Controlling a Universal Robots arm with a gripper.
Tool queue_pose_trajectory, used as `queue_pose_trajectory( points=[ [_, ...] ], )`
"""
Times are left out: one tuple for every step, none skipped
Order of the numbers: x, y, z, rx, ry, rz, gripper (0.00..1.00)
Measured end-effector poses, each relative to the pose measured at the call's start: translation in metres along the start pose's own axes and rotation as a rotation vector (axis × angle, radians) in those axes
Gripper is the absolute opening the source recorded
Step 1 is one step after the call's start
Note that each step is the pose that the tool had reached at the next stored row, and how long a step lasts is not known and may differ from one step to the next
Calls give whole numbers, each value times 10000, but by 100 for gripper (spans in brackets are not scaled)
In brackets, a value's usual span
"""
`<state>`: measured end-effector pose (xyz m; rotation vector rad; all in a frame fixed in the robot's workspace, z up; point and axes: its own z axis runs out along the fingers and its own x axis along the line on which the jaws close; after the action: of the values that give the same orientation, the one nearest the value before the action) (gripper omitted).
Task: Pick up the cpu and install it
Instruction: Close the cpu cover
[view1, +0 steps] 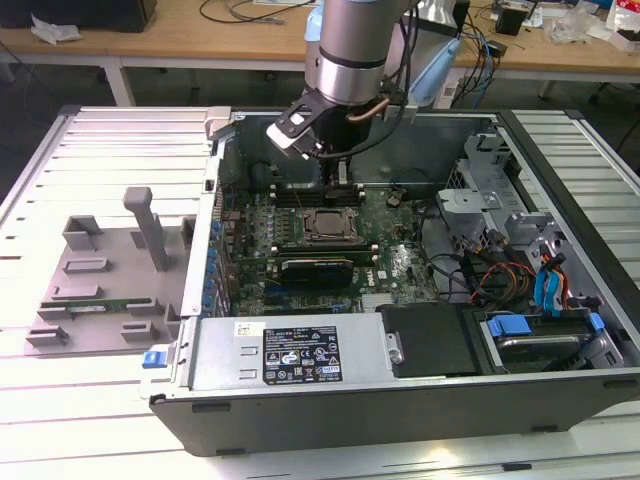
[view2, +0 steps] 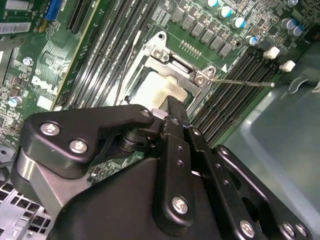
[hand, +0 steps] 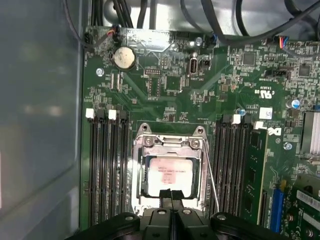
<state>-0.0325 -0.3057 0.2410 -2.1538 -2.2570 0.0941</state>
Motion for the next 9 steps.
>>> queue_pose_trajectory(
  points=[
    [1, -21, 19, 0, -1, -1, 11],
    [2, -30, 30, 0, -1, -1, 11],
    [3, -42, 45, 1, -2, -1, 11],
    [5, -67, 82, 0, -1, -1, 11],
    [8, -98, 116, 0, -1, 0, 11],
    [9, -114, 137, 0, 0, 0, 11],
    [10, -120, 151, 0, 0, 0, 11],
    [11, -125, 167, 1, -1, -1, 11],
    [12, -127, 211, 0, 0, -2, 11]
  ],
)
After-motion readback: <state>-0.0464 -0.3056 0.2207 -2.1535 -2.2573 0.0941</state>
